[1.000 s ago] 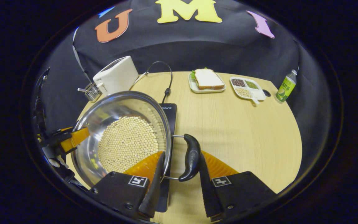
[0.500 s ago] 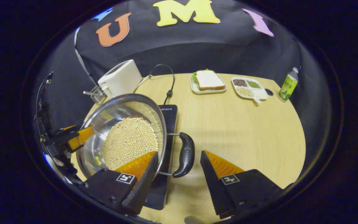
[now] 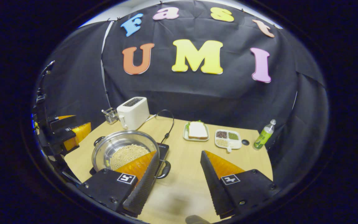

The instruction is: First push the handle of the pot to place it horizontally, then grasp the pot with both hands and set it on the induction cooktop.

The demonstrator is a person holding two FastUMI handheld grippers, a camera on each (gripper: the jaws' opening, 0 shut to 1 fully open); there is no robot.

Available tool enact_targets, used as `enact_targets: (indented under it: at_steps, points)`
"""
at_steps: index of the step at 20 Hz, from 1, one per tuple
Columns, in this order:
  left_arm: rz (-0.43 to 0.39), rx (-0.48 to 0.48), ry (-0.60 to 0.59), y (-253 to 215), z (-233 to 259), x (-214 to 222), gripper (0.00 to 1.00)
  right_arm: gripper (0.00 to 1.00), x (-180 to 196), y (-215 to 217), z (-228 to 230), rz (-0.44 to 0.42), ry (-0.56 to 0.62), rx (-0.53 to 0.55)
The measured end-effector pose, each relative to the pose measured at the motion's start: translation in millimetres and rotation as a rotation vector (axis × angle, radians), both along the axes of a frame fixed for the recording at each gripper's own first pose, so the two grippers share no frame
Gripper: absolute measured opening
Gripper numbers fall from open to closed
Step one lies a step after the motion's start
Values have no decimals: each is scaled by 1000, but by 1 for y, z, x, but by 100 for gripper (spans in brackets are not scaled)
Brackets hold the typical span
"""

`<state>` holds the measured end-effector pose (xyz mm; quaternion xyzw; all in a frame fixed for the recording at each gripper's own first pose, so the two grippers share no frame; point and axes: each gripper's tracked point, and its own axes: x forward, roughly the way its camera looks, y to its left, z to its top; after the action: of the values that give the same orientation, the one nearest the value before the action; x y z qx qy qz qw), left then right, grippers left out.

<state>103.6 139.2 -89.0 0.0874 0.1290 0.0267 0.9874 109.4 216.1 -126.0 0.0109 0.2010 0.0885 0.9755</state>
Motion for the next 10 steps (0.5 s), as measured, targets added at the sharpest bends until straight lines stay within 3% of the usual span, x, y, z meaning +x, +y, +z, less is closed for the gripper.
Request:
enact_targets:
  at_steps: [2, 4, 10]
  points:
    - [-30, -25, -66, -33, 36, -18, 96, 88, -24, -29, 27, -23, -65, 13]
    - [-52, -65, -113, -68, 63, -37, 96, 99, -45, -63, 52, -65, -114, 20]
    - [-92, -54, -215, -143, 116, -80, 96, 100, -104, -160, 107, -151, -232, 52]
